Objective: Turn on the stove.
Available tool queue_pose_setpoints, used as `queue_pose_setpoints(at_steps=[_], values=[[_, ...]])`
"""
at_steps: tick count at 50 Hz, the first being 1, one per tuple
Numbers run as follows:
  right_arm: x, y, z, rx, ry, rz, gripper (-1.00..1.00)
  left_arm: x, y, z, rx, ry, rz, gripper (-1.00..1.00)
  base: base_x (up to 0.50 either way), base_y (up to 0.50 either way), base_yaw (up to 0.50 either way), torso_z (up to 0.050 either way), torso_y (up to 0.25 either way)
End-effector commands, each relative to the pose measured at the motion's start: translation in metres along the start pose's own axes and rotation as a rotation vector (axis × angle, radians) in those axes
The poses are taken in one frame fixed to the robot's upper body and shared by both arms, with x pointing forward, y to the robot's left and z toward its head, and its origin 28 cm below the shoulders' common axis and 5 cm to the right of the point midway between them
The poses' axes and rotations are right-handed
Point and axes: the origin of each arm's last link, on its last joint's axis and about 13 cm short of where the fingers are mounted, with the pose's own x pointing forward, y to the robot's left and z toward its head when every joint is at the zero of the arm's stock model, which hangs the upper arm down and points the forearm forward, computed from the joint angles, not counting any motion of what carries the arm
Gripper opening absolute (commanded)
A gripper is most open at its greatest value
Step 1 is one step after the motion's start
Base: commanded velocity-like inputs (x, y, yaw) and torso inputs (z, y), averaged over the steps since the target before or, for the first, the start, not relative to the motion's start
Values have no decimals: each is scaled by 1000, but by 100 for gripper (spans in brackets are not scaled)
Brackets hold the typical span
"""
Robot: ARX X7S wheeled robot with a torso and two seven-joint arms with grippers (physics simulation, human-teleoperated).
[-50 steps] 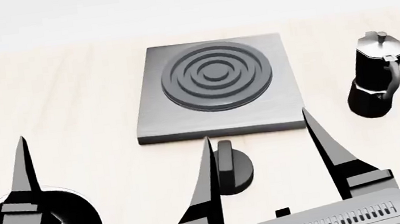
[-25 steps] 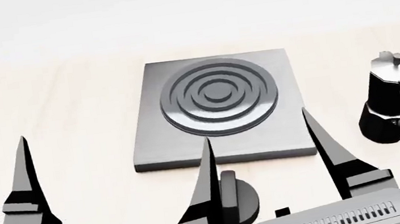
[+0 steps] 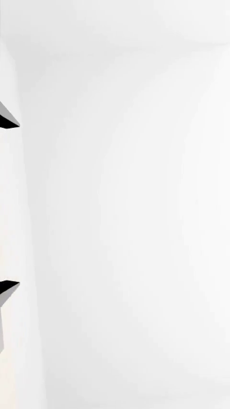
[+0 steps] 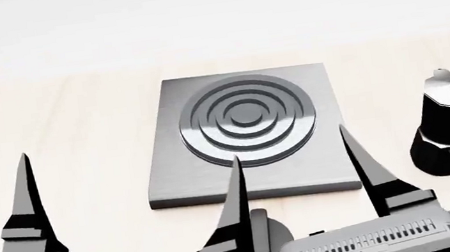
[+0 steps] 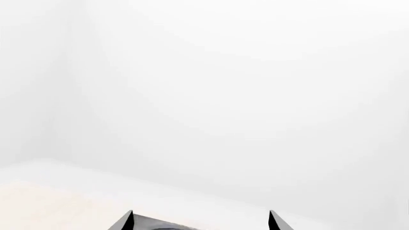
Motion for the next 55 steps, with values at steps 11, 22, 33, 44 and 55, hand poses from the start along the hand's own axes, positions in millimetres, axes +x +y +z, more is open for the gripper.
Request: queue_pose_setpoints(at_steps=[11, 22, 33, 44, 55], values=[[13, 6, -24, 36, 140, 8, 100, 0, 2, -1, -3, 1, 10, 100, 0, 0, 0, 0, 0], [20, 9, -35, 42, 238, 23, 100, 1, 2, -1, -1, 5, 9, 100, 0, 0, 0, 0, 0], [23, 14, -44, 68, 308, 41, 100, 1, 1, -3, 3, 8, 6, 100, 0, 0, 0, 0, 0], [29, 21, -53, 87, 397, 75, 100, 1, 1, -2, 2, 10, 6, 100, 0, 0, 0, 0, 0], [29, 25, -65, 114, 475, 87, 100, 1, 0, -4, 4, 13, 3, 100, 0, 0, 0, 0, 0]])
